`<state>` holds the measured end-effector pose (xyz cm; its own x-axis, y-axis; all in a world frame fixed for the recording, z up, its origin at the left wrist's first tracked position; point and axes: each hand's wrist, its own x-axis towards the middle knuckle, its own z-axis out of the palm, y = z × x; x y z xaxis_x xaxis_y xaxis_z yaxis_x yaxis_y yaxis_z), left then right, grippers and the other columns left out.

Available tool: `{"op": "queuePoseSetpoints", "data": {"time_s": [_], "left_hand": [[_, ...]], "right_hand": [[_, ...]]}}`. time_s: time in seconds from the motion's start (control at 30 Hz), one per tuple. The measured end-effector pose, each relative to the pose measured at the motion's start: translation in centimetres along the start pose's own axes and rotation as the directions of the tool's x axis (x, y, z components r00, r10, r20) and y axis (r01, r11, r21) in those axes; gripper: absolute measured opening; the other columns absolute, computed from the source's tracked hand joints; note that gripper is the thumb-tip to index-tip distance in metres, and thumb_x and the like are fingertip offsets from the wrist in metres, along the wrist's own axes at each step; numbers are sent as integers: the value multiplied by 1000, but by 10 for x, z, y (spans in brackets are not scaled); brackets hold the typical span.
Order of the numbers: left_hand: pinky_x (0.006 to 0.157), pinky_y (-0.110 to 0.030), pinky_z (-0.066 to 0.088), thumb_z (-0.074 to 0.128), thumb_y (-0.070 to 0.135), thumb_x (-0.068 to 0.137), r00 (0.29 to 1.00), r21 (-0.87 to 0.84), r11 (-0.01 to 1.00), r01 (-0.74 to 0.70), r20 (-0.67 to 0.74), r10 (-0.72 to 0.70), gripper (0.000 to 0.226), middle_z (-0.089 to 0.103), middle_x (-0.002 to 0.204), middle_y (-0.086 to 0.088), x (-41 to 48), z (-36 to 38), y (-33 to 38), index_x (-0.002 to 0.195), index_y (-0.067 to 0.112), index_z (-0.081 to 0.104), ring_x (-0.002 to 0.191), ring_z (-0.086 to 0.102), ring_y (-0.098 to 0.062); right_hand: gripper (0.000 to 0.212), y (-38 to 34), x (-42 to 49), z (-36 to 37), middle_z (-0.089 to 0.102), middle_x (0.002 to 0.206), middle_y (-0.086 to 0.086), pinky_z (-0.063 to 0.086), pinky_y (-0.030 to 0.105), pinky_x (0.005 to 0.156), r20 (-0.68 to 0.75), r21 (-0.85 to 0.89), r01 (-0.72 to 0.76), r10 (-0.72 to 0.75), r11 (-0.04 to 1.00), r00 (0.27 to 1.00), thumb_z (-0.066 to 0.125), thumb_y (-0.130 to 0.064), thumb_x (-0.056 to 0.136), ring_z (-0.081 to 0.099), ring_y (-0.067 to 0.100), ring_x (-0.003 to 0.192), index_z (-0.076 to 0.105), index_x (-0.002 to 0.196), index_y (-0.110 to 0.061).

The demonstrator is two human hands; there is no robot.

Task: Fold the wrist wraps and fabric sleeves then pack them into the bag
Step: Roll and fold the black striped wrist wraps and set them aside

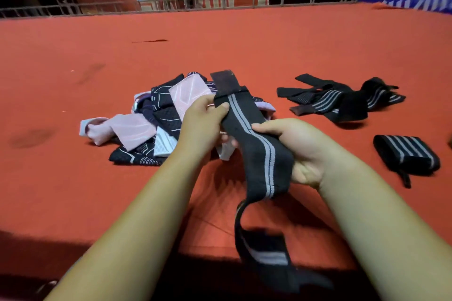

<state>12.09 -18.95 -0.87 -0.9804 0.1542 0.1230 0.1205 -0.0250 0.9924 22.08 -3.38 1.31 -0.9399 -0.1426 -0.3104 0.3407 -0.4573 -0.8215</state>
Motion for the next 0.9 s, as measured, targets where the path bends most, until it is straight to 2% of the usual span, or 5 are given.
{"op": "queuePoseSetpoints", "data": {"time_s": [0.13, 0.43, 0.6, 0.8, 0.9], "left_hand": [[60, -44, 59, 64, 23, 102, 999, 63, 997, 37, 12, -38, 14, 80, 100, -11, 1, -11, -12, 111, 25, 75, 74, 74, -29], [83, -50, 62, 66, 28, 100, 994, 128, 992, -13, 114, -2, 17, 82, 99, -1, -10, -6, -30, 113, 33, 75, 95, 79, -28], [54, -31, 50, 60, 38, 108, 990, 106, 993, -47, 135, 32, 18, 73, 88, 3, -14, -1, -27, 117, 28, 73, 63, 64, -16], [52, -23, 42, 56, 29, 111, 984, 51, 996, -68, 166, 59, 20, 59, 70, 14, -19, 3, -20, 120, 27, 74, 57, 51, -6], [54, -27, 36, 58, 25, 110, 979, -5, 998, -60, 193, 60, 21, 53, 71, 4, -20, 3, -19, 112, 33, 77, 56, 45, -12]], "right_hand": [[40, 16, 15, -2, 70, 136, 24, 59, 48, 101, 30, -61, -78, 80, 995, 996, 48, -18, 109, 69, 36, 121, 66, 140, -1], [19, 35, 26, -13, 82, 103, 11, 64, 43, 71, -225, -435, 159, -277, 887, 934, 62, -25, 106, 75, 26, 83, 77, 108, -15], [14, 32, 24, -25, 76, 91, 8, 59, 36, 61, -230, -514, 209, -368, 832, 901, 62, -25, 107, 68, 23, 77, 73, 98, -20], [25, 32, 24, -30, 75, 99, 12, 60, 35, 58, -218, -434, 211, -329, 876, 919, 53, -28, 112, 71, 25, 70, 73, 110, -13], [32, 29, 24, -32, 79, 98, 10, 59, 33, 56, -225, -377, 208, -307, 903, 925, 50, -30, 113, 74, 22, 67, 73, 118, -9]]}}
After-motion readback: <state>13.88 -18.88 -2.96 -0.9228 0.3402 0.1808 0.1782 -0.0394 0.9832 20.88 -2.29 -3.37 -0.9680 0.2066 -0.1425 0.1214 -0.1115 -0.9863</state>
